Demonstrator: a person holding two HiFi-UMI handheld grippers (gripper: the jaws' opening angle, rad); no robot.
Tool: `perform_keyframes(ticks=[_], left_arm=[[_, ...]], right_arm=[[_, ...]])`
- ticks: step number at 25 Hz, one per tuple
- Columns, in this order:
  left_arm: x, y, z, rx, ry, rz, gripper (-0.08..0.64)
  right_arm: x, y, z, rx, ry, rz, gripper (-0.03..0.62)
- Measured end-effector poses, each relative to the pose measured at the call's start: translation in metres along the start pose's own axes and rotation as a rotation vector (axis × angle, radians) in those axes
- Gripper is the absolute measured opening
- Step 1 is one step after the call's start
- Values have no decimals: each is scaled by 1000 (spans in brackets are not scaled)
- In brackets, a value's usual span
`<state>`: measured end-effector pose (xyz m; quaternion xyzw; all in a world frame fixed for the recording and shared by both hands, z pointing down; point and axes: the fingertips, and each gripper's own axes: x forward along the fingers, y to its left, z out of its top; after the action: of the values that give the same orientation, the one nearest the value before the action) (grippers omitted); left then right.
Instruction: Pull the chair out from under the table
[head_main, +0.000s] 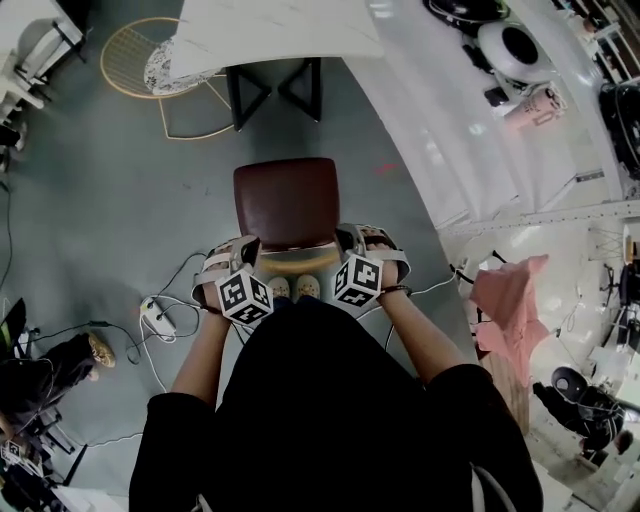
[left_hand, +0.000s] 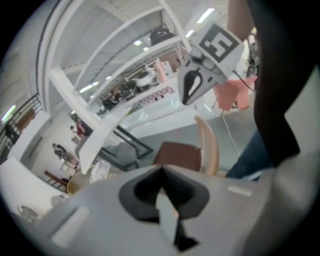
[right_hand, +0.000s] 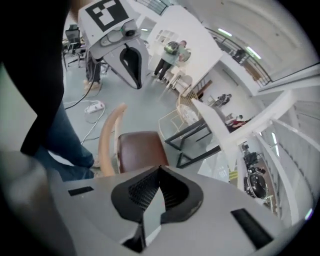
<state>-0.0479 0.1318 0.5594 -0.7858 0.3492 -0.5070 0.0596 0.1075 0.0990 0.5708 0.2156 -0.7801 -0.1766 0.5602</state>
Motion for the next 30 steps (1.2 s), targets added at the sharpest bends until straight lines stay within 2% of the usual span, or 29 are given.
perform_keyframes(ticks=[5,9,12,16,20,30], left_arm=[[-52,70,51,-193,-167,193,6],[-103,114,91,-342,-345,322,6],[-142,136,116,-471,-481,382,6],[-180,153,133,-614,-617,420,6],[-206,163,142,-683,-703,461,6],[-217,165,141,-668,-702,486,6]], right_arm=[[-54,-78,50,213,-181,-194,21],[-109,-130,86,425,-361,-322,20],[-150,-154,107,532,-488,-393,20],[-189,-168,124,626,-632,-434,21],[-216,-176,127,706,-710,-459,20],[-228,-183,116,771,-736,-480,21]])
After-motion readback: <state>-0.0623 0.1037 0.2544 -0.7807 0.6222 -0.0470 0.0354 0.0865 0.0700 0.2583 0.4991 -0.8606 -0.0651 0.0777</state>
